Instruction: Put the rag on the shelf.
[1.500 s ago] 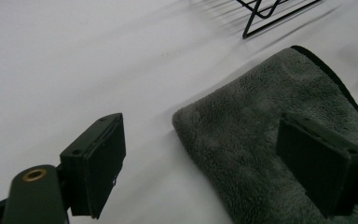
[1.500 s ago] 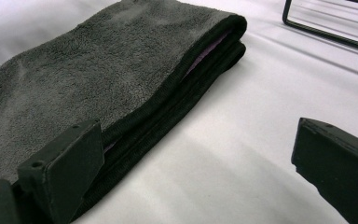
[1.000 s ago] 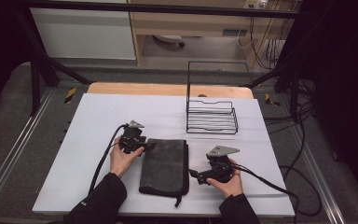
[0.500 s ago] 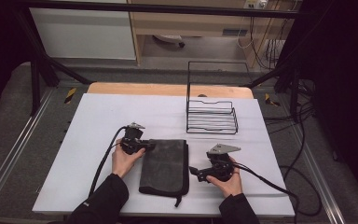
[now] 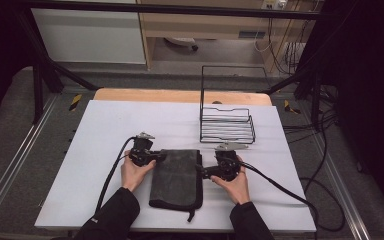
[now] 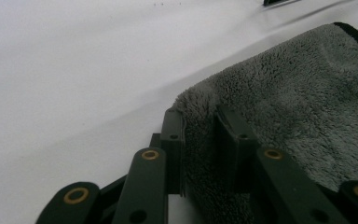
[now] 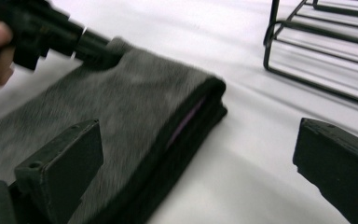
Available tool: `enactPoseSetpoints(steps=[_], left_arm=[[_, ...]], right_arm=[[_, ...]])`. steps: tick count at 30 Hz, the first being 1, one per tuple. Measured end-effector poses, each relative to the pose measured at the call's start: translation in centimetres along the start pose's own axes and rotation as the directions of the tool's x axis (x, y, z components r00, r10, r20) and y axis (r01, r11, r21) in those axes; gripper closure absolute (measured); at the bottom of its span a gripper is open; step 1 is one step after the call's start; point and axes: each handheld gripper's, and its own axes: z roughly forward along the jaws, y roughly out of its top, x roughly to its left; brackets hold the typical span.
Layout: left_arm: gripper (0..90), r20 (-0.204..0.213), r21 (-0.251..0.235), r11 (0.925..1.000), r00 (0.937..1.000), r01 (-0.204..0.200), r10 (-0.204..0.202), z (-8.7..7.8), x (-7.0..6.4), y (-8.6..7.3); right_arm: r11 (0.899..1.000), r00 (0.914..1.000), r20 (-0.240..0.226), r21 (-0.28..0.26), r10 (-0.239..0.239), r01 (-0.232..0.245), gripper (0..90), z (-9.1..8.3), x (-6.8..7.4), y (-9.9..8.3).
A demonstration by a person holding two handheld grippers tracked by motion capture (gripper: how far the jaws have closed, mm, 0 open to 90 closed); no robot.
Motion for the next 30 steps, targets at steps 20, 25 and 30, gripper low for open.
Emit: enactPoseSetpoints(steps=[20,25,30], left_arm=[[73.0,0.017,0.0,1.0,0.9999,-0.002,0.002,0.0,0.2,0.0],[72.8,0.03,0.002,1.0,0.9995,0.006,-0.006,0.0,0.4,0.0],[73.3,0.057,0.006,0.9996,0.998,0.029,-0.029,0.0,0.8,0.1]], right_arm=[[0.989,0.9934,-0.009,0.097,0.114,-0.113,51.4,4.3,-1.6,0.7],[0.981,0.9865,-0.044,0.12,0.158,-0.152,62.5,4.3,-1.6,0.8],[0.972,0.9773,-0.064,0.139,0.202,-0.192,70.9,4.4,-1.7,0.8]])
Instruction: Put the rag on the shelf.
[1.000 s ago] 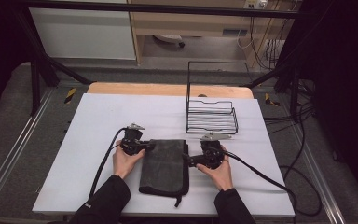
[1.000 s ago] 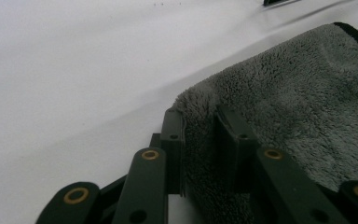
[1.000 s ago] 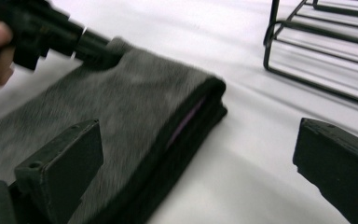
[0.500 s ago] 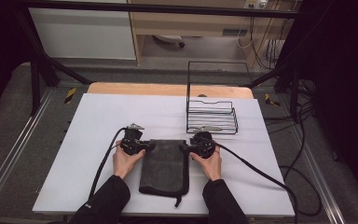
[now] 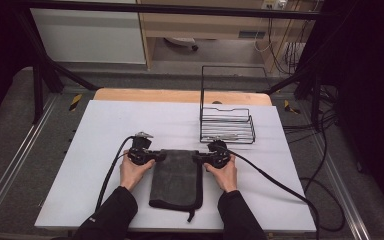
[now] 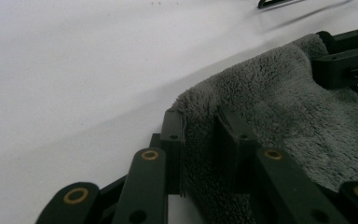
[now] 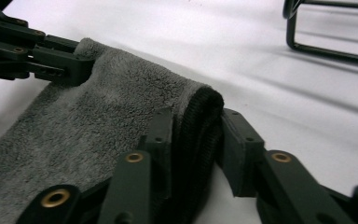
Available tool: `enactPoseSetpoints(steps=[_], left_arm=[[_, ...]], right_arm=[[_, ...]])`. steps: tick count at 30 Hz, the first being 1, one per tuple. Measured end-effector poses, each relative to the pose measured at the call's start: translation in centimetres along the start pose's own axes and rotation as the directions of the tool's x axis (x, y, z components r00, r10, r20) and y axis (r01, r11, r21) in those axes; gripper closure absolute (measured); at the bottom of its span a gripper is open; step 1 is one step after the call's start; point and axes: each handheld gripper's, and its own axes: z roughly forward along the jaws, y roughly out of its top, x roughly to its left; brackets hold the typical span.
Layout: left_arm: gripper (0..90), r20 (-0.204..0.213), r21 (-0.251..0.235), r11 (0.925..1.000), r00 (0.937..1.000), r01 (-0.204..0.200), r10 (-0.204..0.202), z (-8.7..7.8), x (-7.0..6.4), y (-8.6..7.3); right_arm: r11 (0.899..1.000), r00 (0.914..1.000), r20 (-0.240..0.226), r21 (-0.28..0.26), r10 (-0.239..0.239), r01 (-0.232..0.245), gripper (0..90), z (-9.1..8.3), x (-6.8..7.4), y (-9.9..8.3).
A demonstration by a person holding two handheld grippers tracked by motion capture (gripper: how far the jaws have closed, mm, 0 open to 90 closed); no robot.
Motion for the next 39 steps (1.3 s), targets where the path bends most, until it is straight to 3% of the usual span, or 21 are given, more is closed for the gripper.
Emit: enactPoseSetpoints(steps=[5,11,24,34,39], left_arm=[[76.4,0.022,0.003,0.9999,0.9996,0.015,-0.015,-0.2,0.3,0.0],[79.2,0.017,-0.011,0.9999,0.9999,-0.002,0.003,-0.7,0.1,0.1],[80.0,0.035,-0.088,0.9949,0.9979,-0.05,0.054,-3.8,-1.2,0.2],[80.1,0.023,-0.156,0.9821,0.9936,-0.106,0.111,-6.1,-2.7,0.0],[80.0,0.02,-0.194,0.9727,0.9907,-0.128,0.134,-7.1,-3.5,-0.1]], right_arm=[[1.0,0.9996,-0.014,0.013,0.026,-0.026,75.4,0.0,0.0,0.1],[0.999,0.9992,-0.023,0.01,0.033,-0.032,78.3,-0.2,0.0,0.2],[0.996,0.9986,-0.05,-0.09,-0.014,0.009,79.0,-2.4,1.3,0.4],[0.985,0.9949,-0.071,-0.162,-0.072,0.06,79.0,-4.3,2.6,0.3],[0.974,0.9915,-0.066,-0.207,-0.112,0.097,79.0,-5.3,3.3,0.0]])
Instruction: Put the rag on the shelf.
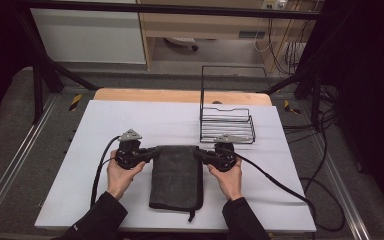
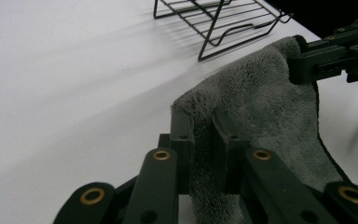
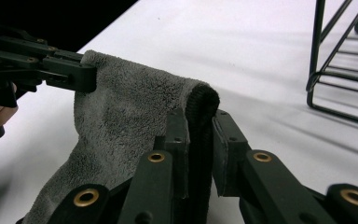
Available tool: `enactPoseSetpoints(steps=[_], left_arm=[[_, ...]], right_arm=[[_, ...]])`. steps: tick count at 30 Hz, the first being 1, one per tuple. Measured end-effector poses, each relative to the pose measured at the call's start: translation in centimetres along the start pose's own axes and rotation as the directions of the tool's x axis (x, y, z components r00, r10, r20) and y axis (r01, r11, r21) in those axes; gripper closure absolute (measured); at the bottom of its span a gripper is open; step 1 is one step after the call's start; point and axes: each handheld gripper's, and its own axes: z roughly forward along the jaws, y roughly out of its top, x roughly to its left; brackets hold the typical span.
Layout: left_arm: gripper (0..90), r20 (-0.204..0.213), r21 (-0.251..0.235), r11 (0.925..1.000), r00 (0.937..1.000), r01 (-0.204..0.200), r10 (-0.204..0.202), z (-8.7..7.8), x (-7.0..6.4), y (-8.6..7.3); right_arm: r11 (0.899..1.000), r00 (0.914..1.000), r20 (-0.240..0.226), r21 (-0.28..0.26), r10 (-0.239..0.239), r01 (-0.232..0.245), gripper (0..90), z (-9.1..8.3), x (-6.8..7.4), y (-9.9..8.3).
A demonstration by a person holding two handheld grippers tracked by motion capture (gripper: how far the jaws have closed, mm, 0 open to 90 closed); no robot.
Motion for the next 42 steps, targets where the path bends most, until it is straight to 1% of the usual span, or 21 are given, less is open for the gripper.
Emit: enactPoseSetpoints(steps=[3,8,11,15,18,21,24,27,28,31,34,38,41,42], left_arm=[[80.0,0.007,-0.024,0.9997,1.0,-0.003,0.003,-0.7,-0.3,0.1],[80.0,0.013,-0.055,0.9983,0.9998,-0.015,0.016,-1.6,-1.0,0.2],[80.0,0.017,-0.074,0.997,0.9996,-0.021,0.022,-1.9,-1.3,0.3],[80.0,0.005,-0.101,0.9938,0.9989,-0.046,0.047,-2.4,-1.9,0.5],[80.1,-0.003,-0.133,0.9891,0.9979,-0.064,0.065,-2.9,-2.5,0.7],[80.0,-0.009,-0.157,0.9849,0.9973,-0.073,0.072,-3.3,-2.9,0.8],[80.0,-0.005,-0.182,0.9804,0.9972,-0.074,0.074,-3.6,-3.1,1.0],[80.0,-0.006,-0.21,0.9747,0.9969,-0.078,0.078,-4.0,-3.4,1.2],[80.0,-0.01,-0.218,0.9726,0.9966,-0.082,0.081,-4.1,-3.6,1.2],[80.1,-0.009,-0.239,0.9673,0.9964,-0.084,0.085,-4.5,-3.8,1.4],[80.1,-0.012,-0.264,0.96,0.9955,-0.094,0.094,-4.9,-4.3,1.7],[80.1,-0.012,-0.285,0.9529,0.9945,-0.103,0.104,-5.2,-4.7,2.3],[80.1,-0.011,-0.31,0.9443,0.9936,-0.111,0.113,-5.3,-5.1,2.9],[80.1,-0.009,-0.316,0.9424,0.9935,-0.111,0.114,-5.3,-5.2,3.1]], right_arm=[[1.0,0.9999,-0.014,-0.019,-0.003,0.003,79.0,-0.4,0.3,0.2],[0.999,0.9993,-0.028,-0.046,-0.026,0.025,78.9,-1.3,0.9,0.4],[0.997,0.9987,-0.026,-0.062,-0.045,0.043,79.0,-1.8,1.2,0.5],[0.994,0.9982,-0.018,-0.089,-0.057,0.055,79.1,-2.4,1.6,0.8],[0.991,0.9975,-0.015,-0.117,-0.069,0.067,79.1,-2.9,1.8,1.0],[0.986,0.9958,-0.009,-0.143,-0.091,0.088,79.1,-3.5,2.1,1.3],[0.982,0.995,-0.012,-0.165,-0.1,0.096,79.1,-3.9,2.4,1.5],[0.976,0.9935,-0.006,-0.19,-0.113,0.11,79.1,-4.4,2.7,1.7],[0.973,0.9923,-0.001,-0.198,-0.124,0.121,79.1,-4.6,2.8,1.8],[0.967,0.991,0.003,-0.218,-0.134,0.131,79.2,-5.1,3.2,2.1],[0.959,0.9889,0.008,-0.243,-0.148,0.146,79.3,-5.7,3.7,2.4],[0.95,0.9869,0.019,-0.27,-0.16,0.16,79.5,-6.5,4.1,2.8],[0.942,0.9853,0.03,-0.291,-0.168,0.17,79.5,-7.1,4.4,3.1],[0.937,0.9839,0.039,-0.301,-0.174,0.178,79.5,-7.4,4.5,3.3]])
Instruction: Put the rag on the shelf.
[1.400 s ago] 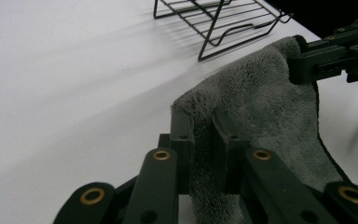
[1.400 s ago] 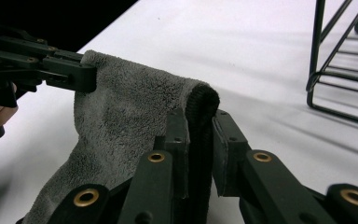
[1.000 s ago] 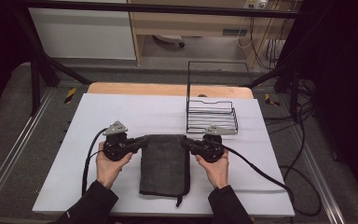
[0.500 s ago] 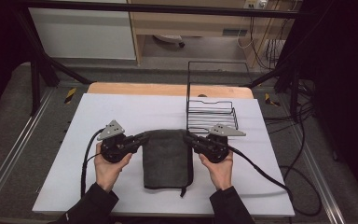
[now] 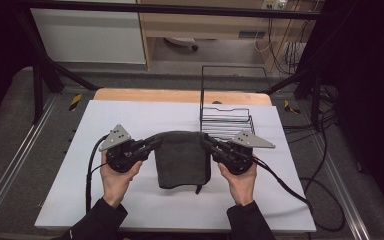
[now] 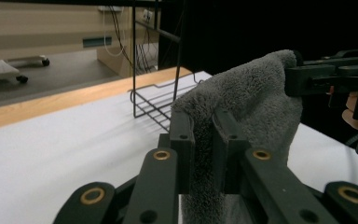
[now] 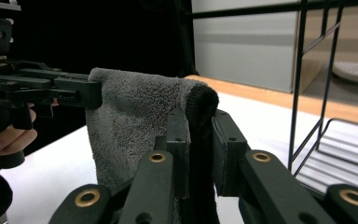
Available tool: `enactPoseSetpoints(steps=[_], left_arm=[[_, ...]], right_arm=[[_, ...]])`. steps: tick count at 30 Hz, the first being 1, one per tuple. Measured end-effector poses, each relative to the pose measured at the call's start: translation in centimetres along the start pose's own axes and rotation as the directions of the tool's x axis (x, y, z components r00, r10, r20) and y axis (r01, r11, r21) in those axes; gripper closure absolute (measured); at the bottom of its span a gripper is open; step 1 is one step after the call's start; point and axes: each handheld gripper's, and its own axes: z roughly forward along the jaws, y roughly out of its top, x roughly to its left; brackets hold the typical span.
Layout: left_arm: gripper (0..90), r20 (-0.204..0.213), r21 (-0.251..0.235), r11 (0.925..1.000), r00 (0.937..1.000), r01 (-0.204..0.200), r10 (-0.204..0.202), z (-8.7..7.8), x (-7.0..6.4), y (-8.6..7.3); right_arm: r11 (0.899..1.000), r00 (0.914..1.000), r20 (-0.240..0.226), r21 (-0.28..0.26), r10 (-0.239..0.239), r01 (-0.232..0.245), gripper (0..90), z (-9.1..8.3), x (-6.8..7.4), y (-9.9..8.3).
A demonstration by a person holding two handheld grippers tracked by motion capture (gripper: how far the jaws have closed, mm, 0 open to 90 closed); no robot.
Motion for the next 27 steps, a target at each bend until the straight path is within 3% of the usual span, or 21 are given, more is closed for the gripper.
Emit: enactPoseSetpoints(steps=[11,27], left_arm=[[80.1,0.028,-0.092,0.9958,0.9996,-0.003,0.006,1.5,-1.2,2.6],[80.5,0.051,-0.195,0.9807,0.9985,-0.012,0.022,3.3,-2.5,6.6]], right_arm=[[0.995,0.998,0.057,-0.092,-0.028,0.033,79.7,-2.2,-0.3,2.3],[0.976,0.9879,0.144,-0.202,-0.056,0.085,80.1,-4.4,-0.6,5.9]])
